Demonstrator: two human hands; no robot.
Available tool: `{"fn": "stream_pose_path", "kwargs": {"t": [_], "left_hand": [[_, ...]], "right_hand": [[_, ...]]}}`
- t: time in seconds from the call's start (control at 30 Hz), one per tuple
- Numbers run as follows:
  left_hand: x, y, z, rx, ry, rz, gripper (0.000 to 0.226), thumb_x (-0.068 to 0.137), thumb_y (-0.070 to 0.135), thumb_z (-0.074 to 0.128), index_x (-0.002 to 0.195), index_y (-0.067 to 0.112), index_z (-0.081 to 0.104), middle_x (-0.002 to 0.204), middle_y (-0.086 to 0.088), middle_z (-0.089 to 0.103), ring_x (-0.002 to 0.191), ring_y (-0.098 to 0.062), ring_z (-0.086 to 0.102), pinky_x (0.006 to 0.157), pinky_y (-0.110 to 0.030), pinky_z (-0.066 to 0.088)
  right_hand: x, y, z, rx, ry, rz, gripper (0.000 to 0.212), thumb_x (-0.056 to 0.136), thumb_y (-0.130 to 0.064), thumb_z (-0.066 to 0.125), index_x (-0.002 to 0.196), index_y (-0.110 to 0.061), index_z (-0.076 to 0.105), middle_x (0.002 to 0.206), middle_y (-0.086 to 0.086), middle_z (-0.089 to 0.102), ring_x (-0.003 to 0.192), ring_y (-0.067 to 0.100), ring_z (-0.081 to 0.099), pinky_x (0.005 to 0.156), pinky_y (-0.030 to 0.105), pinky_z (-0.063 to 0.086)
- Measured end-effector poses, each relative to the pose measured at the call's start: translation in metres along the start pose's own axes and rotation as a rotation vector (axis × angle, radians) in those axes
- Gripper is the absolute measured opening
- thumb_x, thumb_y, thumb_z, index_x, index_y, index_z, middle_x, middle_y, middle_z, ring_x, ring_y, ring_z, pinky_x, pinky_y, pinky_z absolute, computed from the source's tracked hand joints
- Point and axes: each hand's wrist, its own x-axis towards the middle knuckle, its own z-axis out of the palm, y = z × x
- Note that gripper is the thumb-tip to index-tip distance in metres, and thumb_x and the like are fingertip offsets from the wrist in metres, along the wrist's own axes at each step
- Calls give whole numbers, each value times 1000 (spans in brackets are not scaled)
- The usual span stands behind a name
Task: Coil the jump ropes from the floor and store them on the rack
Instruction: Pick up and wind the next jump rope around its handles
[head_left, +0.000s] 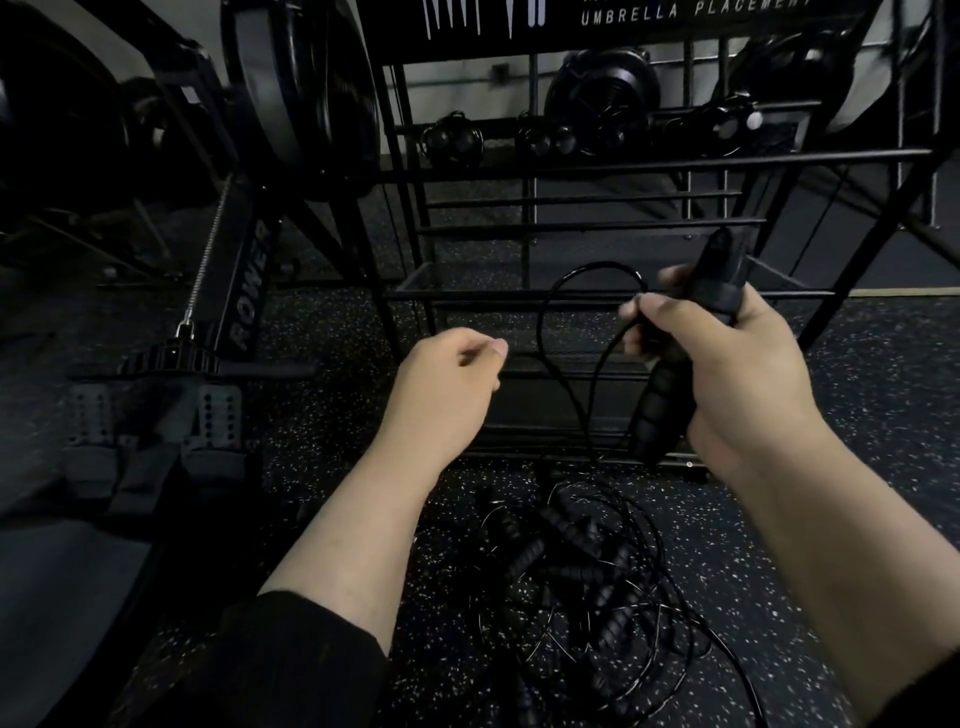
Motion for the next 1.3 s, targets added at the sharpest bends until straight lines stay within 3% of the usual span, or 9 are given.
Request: {"fn": "stream_pose_path", "kwargs": {"t": [0.13, 0.33, 0.5, 0.73, 0.83, 0.93, 1.03, 1.17, 1.3], "left_hand": [[-7, 4, 8, 48, 28, 258, 11, 96, 35, 66, 99, 27, 74, 99, 15, 67, 93, 1, 60, 84, -14, 46], [-20, 14, 22, 373, 348, 623, 40, 90, 59, 58, 76, 26, 75, 90, 15, 60, 98, -13, 52, 90, -37, 28], [-17, -2, 37, 608, 27, 434, 44, 86, 65, 63, 120, 38, 71, 115, 13, 62, 118, -16, 49, 96, -44, 29], [-11, 3, 28, 323, 64, 290, 30, 105, 33, 53, 92, 14, 72, 74, -3, 67, 71, -25, 65, 62, -35, 46], [2, -1, 12, 9, 169, 102, 42, 108, 42, 38, 87, 27, 71, 80, 6, 73, 79, -13, 69, 84, -37, 55], [10, -5, -3, -68, 265, -27, 44, 99, 57, 27, 85, 44, 66, 104, 12, 70, 111, -15, 63, 112, -52, 39], [9, -6, -12, -208, 258, -142, 50, 106, 56, 26, 103, 36, 72, 119, 6, 67, 117, -14, 57, 106, -38, 36], [7, -2, -16, -529, 205, -271, 53, 106, 58, 27, 113, 33, 73, 121, 9, 72, 117, -20, 61, 104, -51, 47], [7, 7, -21, -698, 300, -189, 56, 107, 57, 27, 117, 26, 72, 113, 7, 76, 109, -19, 70, 95, -42, 57]], "right_hand": [[-1, -4, 2, 11, -16, -8, 15, 95, -1, 64, 104, -13, 59, 87, 10, 74, 74, 23, 63, 74, 30, 55], [-3, -10, 6, 29, -15, -7, 14, 96, -2, 64, 104, -12, 59, 83, 8, 74, 70, 21, 63, 70, 28, 56], [-7, -16, 13, 45, -68, 0, 16, 95, 1, 62, 104, -11, 57, 77, 7, 72, 62, 18, 59, 60, 25, 53], [-7, -15, 13, -41, -214, 45, 15, 94, 2, 63, 104, -10, 59, 103, 11, 78, 83, 29, 75, 71, 32, 60], [4, -19, -6, -201, -114, 8, 13, 95, -7, 67, 105, -12, 60, 108, 7, 78, 88, 31, 76, 69, 36, 59], [16, -17, -27, -227, 0, 19, 13, 95, -9, 68, 104, -14, 60, 106, 9, 78, 85, 32, 75, 68, 36, 58], [23, -12, -41, -300, 51, 37, 14, 94, -10, 70, 105, -15, 62, 102, 9, 78, 84, 32, 75, 70, 38, 58], [27, -4, -46, -382, 56, 59, 14, 94, -12, 71, 105, -15, 63, 101, 9, 78, 81, 27, 75, 69, 36, 59], [25, 7, -46, -545, -37, 126, 13, 91, -16, 75, 101, -16, 66, 95, 8, 76, 75, 21, 75, 61, 28, 56]]}}
